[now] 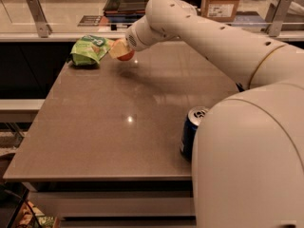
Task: Move apple near green rice chip bag
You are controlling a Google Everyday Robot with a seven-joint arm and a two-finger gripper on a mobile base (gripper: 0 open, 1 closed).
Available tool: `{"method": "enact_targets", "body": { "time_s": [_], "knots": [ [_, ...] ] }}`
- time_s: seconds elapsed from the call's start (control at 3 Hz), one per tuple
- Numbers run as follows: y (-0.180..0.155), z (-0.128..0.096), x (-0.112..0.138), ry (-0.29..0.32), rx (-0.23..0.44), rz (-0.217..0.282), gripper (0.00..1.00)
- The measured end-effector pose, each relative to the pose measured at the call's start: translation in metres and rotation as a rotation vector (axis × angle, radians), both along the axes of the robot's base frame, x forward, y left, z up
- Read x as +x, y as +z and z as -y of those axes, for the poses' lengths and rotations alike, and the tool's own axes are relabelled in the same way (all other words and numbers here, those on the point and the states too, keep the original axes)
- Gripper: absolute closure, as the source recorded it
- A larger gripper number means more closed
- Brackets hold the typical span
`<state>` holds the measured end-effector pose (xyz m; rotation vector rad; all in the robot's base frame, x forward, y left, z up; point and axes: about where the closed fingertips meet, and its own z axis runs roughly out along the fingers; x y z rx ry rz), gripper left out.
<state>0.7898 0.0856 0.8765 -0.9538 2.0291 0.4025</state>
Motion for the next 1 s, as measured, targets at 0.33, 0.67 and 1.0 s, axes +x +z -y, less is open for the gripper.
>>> {"method": "enact_targets", "body": {
  "time_s": [0.33,0.67,1.0],
  "knots": [
    [-0.011,-0.006,0.002,-0.034,-0.033,-0.004,1.00],
    [-0.021,-0.015,0.004,-0.020,-0.049,-0.021,1.00],
    [-0.027,-0.021,0.006,0.009,-0.048,-0.027,1.00]
  ]
}}
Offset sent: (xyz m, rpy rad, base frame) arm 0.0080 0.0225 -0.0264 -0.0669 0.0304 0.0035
